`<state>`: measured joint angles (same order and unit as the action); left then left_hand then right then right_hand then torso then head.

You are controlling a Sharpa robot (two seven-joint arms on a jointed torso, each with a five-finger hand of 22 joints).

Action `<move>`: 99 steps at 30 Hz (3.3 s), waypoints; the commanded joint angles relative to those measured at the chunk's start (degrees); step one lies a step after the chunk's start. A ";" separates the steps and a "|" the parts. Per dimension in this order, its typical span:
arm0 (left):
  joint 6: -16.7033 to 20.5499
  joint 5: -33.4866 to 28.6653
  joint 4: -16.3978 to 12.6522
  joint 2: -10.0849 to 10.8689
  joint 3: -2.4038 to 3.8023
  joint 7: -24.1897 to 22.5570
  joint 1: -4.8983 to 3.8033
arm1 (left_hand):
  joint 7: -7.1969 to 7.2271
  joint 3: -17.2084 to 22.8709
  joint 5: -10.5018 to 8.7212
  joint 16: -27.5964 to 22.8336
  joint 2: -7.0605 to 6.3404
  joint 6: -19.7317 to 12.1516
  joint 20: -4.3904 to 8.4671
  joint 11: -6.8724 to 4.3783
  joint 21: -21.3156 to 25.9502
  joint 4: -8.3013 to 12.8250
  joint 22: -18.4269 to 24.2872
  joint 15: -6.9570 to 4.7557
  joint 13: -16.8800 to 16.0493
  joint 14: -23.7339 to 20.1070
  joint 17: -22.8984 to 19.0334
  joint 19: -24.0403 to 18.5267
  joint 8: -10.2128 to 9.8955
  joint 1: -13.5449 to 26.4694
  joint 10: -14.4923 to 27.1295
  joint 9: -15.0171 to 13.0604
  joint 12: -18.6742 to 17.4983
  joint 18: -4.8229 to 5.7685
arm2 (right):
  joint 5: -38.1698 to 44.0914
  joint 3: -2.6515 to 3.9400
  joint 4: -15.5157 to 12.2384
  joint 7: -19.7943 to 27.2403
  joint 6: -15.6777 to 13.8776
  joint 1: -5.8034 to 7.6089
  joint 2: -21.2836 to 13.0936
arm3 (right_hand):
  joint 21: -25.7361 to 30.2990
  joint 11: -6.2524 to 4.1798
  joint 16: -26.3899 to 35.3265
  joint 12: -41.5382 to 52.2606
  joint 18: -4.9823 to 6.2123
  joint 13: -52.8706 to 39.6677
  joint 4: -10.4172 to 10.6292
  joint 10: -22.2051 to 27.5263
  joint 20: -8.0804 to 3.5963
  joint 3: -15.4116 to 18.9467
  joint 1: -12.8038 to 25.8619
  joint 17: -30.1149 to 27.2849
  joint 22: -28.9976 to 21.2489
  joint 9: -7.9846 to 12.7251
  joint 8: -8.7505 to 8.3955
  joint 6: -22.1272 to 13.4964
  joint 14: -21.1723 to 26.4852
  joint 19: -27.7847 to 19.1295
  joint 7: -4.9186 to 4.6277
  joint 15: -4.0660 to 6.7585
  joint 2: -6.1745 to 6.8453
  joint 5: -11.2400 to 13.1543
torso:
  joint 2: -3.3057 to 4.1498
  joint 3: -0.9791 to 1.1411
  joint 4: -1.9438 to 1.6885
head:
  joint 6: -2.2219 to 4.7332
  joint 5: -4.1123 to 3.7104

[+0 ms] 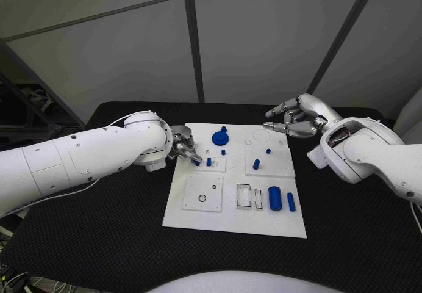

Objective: Assemble the parts on the task board

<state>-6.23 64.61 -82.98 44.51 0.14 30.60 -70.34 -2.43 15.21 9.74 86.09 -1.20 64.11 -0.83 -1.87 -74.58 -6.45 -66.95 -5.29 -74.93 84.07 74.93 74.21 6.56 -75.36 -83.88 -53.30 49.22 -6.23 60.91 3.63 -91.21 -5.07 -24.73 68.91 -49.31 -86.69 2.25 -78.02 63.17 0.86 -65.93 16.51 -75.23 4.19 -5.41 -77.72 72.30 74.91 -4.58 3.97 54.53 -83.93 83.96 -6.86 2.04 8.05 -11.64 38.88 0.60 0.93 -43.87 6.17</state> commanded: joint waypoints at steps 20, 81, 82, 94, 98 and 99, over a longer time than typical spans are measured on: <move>-1.84 0.54 0.42 -0.79 -0.01 1.39 0.13 | 0.43 9.40 0.47 0.06 0.67 0.77 -0.12 -0.23 -0.02 9.39 0.22 -0.34 -0.50 4.50 8.63 0.07 0.34 0.72 -4.03 -4.78 -0.55 0.67 | 0.31 0.03 -0.07 0.39 0.44 0.10 0.03 | 0.03 -0.21 -0.01 0.43 0.12 -0.07 0.05 -0.09 -0.10 -0.41 0.07 0.11 11.91 0.06 -0.13 0.59 -2.16 3.86 0.00 0.25 -0.31 -0.19 | 0.04 0.01 -0.03 | -0.28 -0.09; 7.93 -1.12 1.42 -0.81 0.94 -0.28 0.58 | 1.20 -4.72 -6.94 -0.19 -8.77 1.94 0.84 -0.70 0.40 -10.38 -0.84 -1.26 0.20 4.40 8.16 0.71 -0.17 12.67 -3.88 -7.20 -0.86 0.78 | 0.24 0.03 0.15 0.87 0.30 0.08 -0.16 | 0.38 -0.19 0.30 0.00 0.22 0.35 0.09 0.18 -0.11 -0.34 0.26 -0.29 11.59 0.10 -0.21 0.49 -2.08 3.65 -0.03 0.25 -0.25 -0.18 | -0.02 0.00 -0.08 | 0.36 -0.53; 8.24 -1.31 1.34 -0.72 1.10 -0.45 0.58 | 1.12 -4.74 -6.94 -0.35 -8.80 1.75 0.82 -0.66 0.65 -10.38 -0.52 -1.23 0.41 4.33 7.89 0.49 -0.35 12.61 -3.80 -7.08 -1.44 0.71 | 0.24 0.03 0.15 0.86 0.30 0.08 -0.17 | 0.38 -0.19 0.30 0.00 0.22 0.35 0.09 0.18 -0.11 -0.34 0.26 -0.29 11.59 0.10 -0.21 0.49 -2.08 3.65 -0.03 0.25 -0.25 -0.18 | -0.01 0.02 -0.07 | 0.39 -0.57; 14.17 -7.75 2.28 -2.30 2.27 -20.18 0.30 | -4.46 1.15 -6.68 -40.14 -7.50 -8.67 -3.40 4.57 28.65 -5.21 26.61 4.41 23.84 -16.66 -35.46 -21.01 -3.30 -3.99 13.88 4.48 -44.65 -2.95 | 0.23 0.03 0.31 0.76 0.34 0.08 -0.09 | 0.37 -0.16 0.31 0.02 0.22 0.34 0.12 0.20 -0.11 -0.29 0.44 -0.27 11.61 0.12 -0.25 0.40 -2.08 3.66 -0.05 0.24 -0.21 -0.19 | 0.07 0.05 0.06 | 0.88 -1.46; 15.38 -7.60 3.85 -4.36 1.86 -27.55 0.20 | -6.08 5.58 -7.02 -49.05 -9.20 -9.29 -5.43 7.08 35.77 -2.31 30.53 7.20 35.75 -23.11 -40.50 -25.80 -3.19 -9.97 19.36 12.65 -45.96 -2.18 | 0.24 0.03 0.32 0.70 0.39 0.08 -0.02 | 0.33 -0.17 0.28 0.07 0.21 0.29 0.11 0.17 -0.11 -0.29 0.44 -0.22 11.65 0.12 -0.25 0.40 -2.09 3.69 -0.05 0.24 -0.22 -0.20 | 0.09 0.04 0.09 | 1.04 -1.84; 15.97 -6.82 4.46 -4.94 1.62 -28.92 0.18 | -6.06 6.02 -6.97 -49.64 -9.47 -9.23 -5.59 7.27 36.06 -1.80 30.74 7.29 37.86 -22.68 -41.10 -25.51 -3.16 -10.54 20.30 13.92 -45.95 -2.28 | 0.24 0.03 0.29 0.68 0.39 0.09 -0.03 | 0.33 -0.17 0.28 0.07 0.21 0.29 0.11 0.17 -0.11 -0.29 0.44 -0.22 11.65 0.12 -0.25 0.40 -2.09 3.69 -0.05 0.24 -0.22 -0.20 | 0.07 0.07 0.09 | 1.04 -1.95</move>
<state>6.39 58.81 -79.13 39.88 1.86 11.97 -70.10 -8.31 20.81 2.98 37.05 -10.55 54.77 -6.22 5.18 -38.95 -8.60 -36.47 1.75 -38.63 61.24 34.36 48.74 3.54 -85.25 -64.26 -40.34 3.55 -9.69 61.02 3.63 -90.84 -4.84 -24.34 68.89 -49.37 -86.46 2.25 -78.02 63.40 0.86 -65.59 16.51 -75.23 4.19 -5.41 -77.72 72.07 74.90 -4.54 3.97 54.72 -83.93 83.96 -7.05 2.04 8.05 -11.64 38.95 0.65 0.96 -42.87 4.42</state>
